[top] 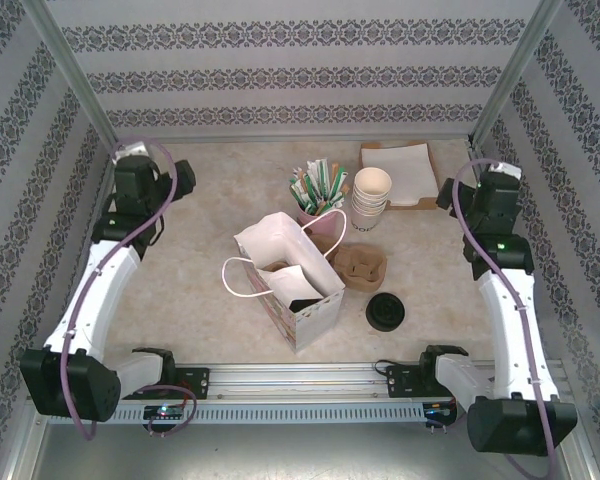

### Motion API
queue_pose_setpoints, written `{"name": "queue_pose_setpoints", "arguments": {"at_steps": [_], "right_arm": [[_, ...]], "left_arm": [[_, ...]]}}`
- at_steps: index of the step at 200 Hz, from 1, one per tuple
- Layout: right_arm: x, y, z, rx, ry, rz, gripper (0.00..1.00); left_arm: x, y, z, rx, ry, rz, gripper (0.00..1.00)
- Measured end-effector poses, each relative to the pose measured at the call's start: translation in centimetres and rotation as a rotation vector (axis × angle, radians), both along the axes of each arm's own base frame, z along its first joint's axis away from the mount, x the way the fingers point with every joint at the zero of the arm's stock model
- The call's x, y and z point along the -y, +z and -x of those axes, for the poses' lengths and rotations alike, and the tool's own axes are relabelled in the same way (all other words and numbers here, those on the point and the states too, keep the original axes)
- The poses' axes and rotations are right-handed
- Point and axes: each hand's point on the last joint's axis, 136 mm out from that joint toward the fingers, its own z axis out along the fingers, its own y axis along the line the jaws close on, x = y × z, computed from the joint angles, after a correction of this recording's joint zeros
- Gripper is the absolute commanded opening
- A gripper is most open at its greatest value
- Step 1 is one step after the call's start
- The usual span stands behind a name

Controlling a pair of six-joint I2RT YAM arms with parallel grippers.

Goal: Pack the takeout coffee

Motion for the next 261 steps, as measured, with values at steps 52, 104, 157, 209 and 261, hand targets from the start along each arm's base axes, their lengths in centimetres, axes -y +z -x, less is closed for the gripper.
{"name": "queue_pose_setpoints", "arguments": {"at_steps": [52, 104, 157, 209, 261], "right_arm": [[0.0, -9.2, -1.0, -0.045, 0.008, 0.021, 0.98], [-3.1, -15.3, -2.4, -0.102, 0.128, 0.104, 0.98], [-4.7, -17.8, -3.0, -0.075, 0.177, 0.201, 0.98], [-4.6, -16.9, -4.9, 0.0, 0.186, 0.269, 0.98], [-5.3, -17.1, -6.5, 0.071, 0.236, 0.248, 0.98]], "left_arm": [[-2.2, -11.0, 0.3, -0.163, 0.104, -0.082, 1.0], [-3.4, -17.9, 1.7, -0.218, 0.142, -0.141, 1.0], [-4.1, -17.7, 1.2, -0.101, 0.134, -0.255, 1.0], [-2.9, -20.5, 1.1, -0.067, 0.018, -0.316, 1.0], [-1.1, -19.7, -0.6, 0.033, -0.086, -0.321, 1.0]]}}
